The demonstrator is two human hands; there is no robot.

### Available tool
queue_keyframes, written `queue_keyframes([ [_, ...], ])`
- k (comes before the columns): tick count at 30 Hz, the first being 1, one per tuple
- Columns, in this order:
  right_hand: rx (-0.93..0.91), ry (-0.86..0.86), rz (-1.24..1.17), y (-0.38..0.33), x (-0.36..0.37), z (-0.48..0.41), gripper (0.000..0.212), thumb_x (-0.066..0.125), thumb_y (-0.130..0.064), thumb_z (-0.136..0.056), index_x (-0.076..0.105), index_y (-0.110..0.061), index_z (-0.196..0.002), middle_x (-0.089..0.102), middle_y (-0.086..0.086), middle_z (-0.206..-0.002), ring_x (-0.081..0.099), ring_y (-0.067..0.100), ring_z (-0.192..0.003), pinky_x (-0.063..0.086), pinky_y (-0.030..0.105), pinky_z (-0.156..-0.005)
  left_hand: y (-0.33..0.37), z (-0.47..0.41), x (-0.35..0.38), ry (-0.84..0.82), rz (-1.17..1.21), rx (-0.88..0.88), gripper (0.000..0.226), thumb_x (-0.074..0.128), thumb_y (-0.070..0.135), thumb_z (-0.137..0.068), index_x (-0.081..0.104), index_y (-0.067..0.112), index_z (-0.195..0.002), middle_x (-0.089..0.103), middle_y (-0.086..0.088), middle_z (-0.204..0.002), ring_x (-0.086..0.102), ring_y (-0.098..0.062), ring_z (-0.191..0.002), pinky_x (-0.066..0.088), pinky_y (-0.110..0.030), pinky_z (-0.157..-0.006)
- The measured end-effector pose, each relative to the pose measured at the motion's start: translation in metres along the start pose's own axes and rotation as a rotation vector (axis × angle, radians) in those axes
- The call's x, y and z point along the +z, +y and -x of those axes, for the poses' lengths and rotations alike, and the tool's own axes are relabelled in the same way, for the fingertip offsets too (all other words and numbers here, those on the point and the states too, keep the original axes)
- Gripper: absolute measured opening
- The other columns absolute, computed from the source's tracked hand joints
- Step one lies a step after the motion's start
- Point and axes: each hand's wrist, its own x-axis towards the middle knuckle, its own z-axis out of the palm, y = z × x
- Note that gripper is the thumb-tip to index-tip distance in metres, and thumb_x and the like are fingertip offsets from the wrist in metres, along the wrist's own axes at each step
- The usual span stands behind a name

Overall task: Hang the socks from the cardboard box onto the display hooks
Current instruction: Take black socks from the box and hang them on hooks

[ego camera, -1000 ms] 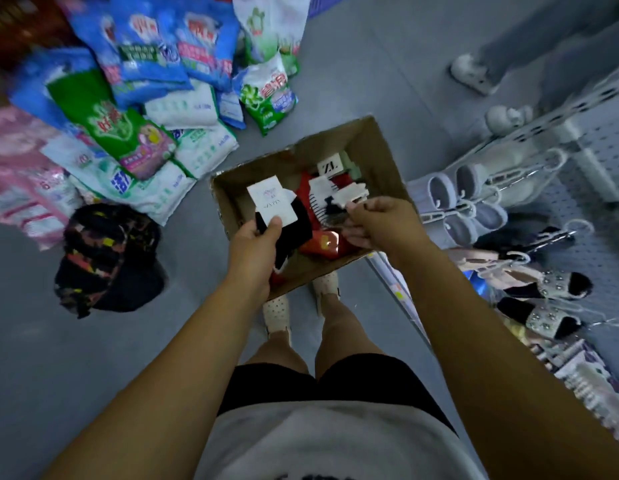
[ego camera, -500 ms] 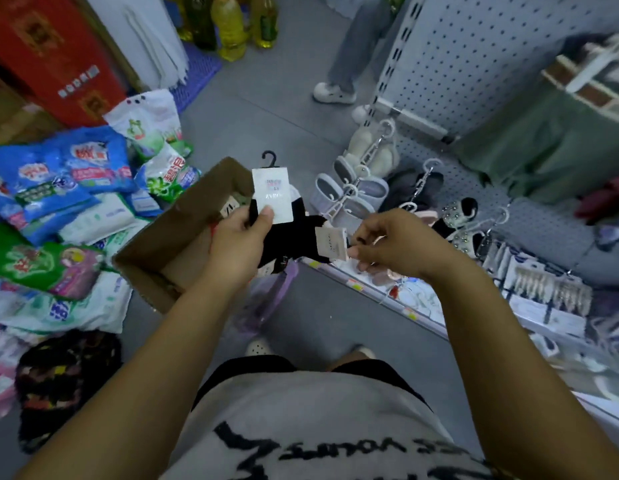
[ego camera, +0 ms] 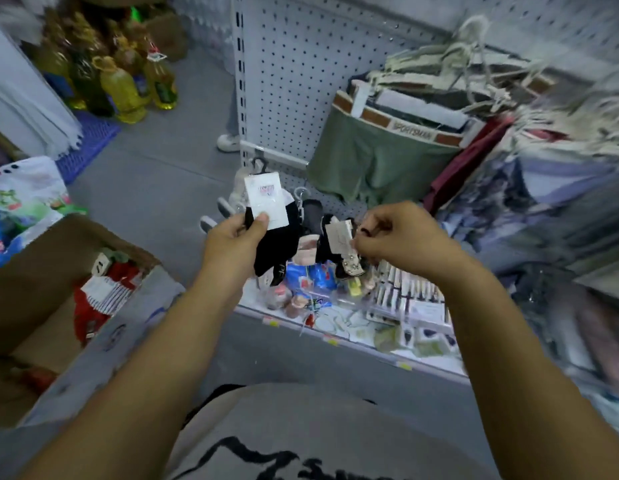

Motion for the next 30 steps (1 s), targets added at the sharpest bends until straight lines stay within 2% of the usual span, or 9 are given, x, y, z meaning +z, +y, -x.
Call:
queue_keyframes([
  [5, -0.088, 0.065, 0.112, 0.022, -0.064, 0.004, 0.016, 0.078, -0.02, -0.085, 0.069, -0.008, -0.078, 0.07, 0.005, -0.073, 0.061, 0.01, -0.063, 0.049, 0.029, -0.062, 0.025, 0.004, 0.057, -0.063, -0.028, 0.101, 0.012, 0.065, 0.029, -0.099, 0.075, 0.028, -0.106, 0.079, 0.011, -0.09, 0.074, -0.006, -0.078, 0.056, -0.022, -0.065],
  [8, -0.145, 0.104, 0.004, 0.026, -0.093, 0.009, 0.018, 0.073, -0.022, -0.091, 0.068, -0.006, -0.086, 0.068, 0.007, -0.075, 0.059, 0.006, -0.058, 0.049, 0.024, -0.058, 0.043, 0.011, 0.082, -0.108, -0.019, 0.145, 0.02, 0.064, 0.026, -0.1, 0.072, 0.027, -0.118, 0.08, 0.008, -0.1, 0.076, -0.004, -0.083, 0.057, -0.018, -0.064],
  [12, -0.199, 0.209, -0.216, 0.022, -0.126, 0.012, 0.018, 0.065, -0.021, -0.097, 0.059, -0.005, -0.09, 0.059, 0.007, -0.068, 0.057, 0.016, -0.064, 0.054, 0.037, -0.068, 0.078, 0.017, 0.107, -0.161, -0.002, 0.214, 0.018, 0.063, 0.02, -0.101, 0.071, 0.019, -0.117, 0.079, 0.002, -0.102, 0.076, -0.008, -0.087, 0.056, -0.014, -0.066],
  [17, -0.275, 0.352, -0.372, 0.011, -0.173, 0.011, 0.023, 0.058, -0.021, -0.101, 0.053, 0.001, -0.094, 0.052, 0.045, -0.084, 0.055, 0.031, -0.071, 0.058, 0.033, -0.067, 0.132, 0.019, 0.133, -0.204, -0.006, 0.334, 0.01, 0.065, 0.025, -0.1, 0.074, 0.026, -0.103, 0.08, 0.004, -0.098, 0.076, -0.02, -0.098, 0.061, -0.03, -0.083],
  [19, -0.315, 0.37, -0.408, 0.004, -0.194, 0.011, 0.023, 0.058, -0.02, -0.101, 0.053, 0.002, -0.096, 0.056, 0.044, -0.09, 0.062, 0.045, -0.079, 0.061, 0.036, -0.071, 0.152, 0.02, 0.145, -0.239, 0.002, 0.385, 0.011, 0.065, 0.026, -0.099, 0.075, 0.025, -0.104, 0.08, 0.001, -0.099, 0.076, -0.022, -0.098, 0.058, -0.041, -0.095],
  [21, -0.342, 0.385, -0.425, -0.003, -0.209, 0.008, 0.019, 0.058, -0.019, -0.101, 0.055, -0.001, -0.096, 0.061, 0.041, -0.093, 0.069, 0.039, -0.084, 0.061, 0.033, -0.069, 0.167, 0.02, 0.152, -0.276, 0.005, 0.42, 0.014, 0.065, 0.024, -0.099, 0.074, 0.023, -0.11, 0.08, 0.001, -0.102, 0.076, -0.018, -0.098, 0.055, -0.042, -0.099],
  [25, -0.413, 0.474, -0.372, -0.022, -0.243, 0.002, 0.016, 0.063, -0.031, -0.098, 0.062, -0.015, -0.092, 0.054, 0.034, -0.072, 0.051, 0.036, -0.062, 0.059, 0.051, -0.066, 0.21, 0.023, 0.166, -0.306, -0.019, 0.53, 0.019, 0.063, 0.027, -0.1, 0.073, 0.027, -0.117, 0.078, 0.005, -0.112, 0.073, -0.016, -0.108, 0.052, -0.045, -0.104],
  [28, -0.451, 0.553, -0.346, -0.037, -0.265, -0.008, 0.016, 0.063, -0.028, -0.098, 0.066, -0.012, -0.099, 0.044, 0.008, -0.057, 0.039, 0.019, -0.057, 0.045, 0.034, -0.061, 0.236, 0.024, 0.176, -0.298, 0.031, 0.583, 0.022, 0.062, 0.024, -0.101, 0.072, 0.024, -0.12, 0.077, 0.005, -0.116, 0.071, -0.016, -0.112, 0.051, -0.046, -0.106],
  [30, -0.466, 0.599, -0.356, -0.047, -0.273, -0.015, 0.014, 0.061, -0.026, -0.099, 0.066, -0.013, -0.098, 0.045, 0.011, -0.061, 0.042, 0.018, -0.059, 0.047, 0.034, -0.061, 0.248, 0.025, 0.18, -0.286, 0.057, 0.606, 0.021, 0.06, 0.022, -0.102, 0.072, 0.023, -0.119, 0.077, 0.005, -0.115, 0.072, -0.015, -0.111, 0.052, -0.044, -0.104],
])
